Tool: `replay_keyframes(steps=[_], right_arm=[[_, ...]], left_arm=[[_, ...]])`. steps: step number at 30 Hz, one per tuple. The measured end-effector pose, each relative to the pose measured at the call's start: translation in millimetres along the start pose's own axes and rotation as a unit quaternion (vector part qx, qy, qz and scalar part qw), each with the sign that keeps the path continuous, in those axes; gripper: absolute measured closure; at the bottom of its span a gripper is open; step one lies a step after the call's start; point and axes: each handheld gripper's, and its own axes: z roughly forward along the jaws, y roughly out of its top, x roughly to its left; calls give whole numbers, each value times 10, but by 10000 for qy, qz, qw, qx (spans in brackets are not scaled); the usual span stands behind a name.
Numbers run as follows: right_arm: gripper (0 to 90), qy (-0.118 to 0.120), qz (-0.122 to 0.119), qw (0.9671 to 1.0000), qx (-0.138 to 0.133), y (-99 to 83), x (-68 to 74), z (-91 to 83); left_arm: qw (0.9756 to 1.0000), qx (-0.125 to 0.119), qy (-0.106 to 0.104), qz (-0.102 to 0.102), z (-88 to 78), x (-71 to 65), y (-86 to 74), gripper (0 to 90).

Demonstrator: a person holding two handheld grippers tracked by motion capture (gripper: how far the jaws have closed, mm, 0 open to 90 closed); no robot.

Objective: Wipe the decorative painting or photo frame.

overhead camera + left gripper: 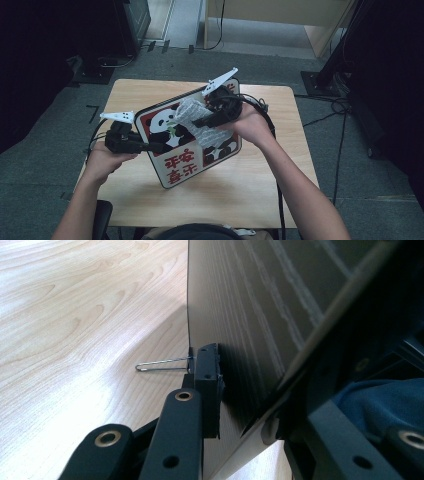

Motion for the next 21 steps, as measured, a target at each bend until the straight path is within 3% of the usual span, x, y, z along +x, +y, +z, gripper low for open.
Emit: replay_keyframes(steps=[21], right_arm=[[662,109,114,9999,-10,-309,-3,184]], left_arm=[[10000,19,11,19,-3,-3,1,754]])
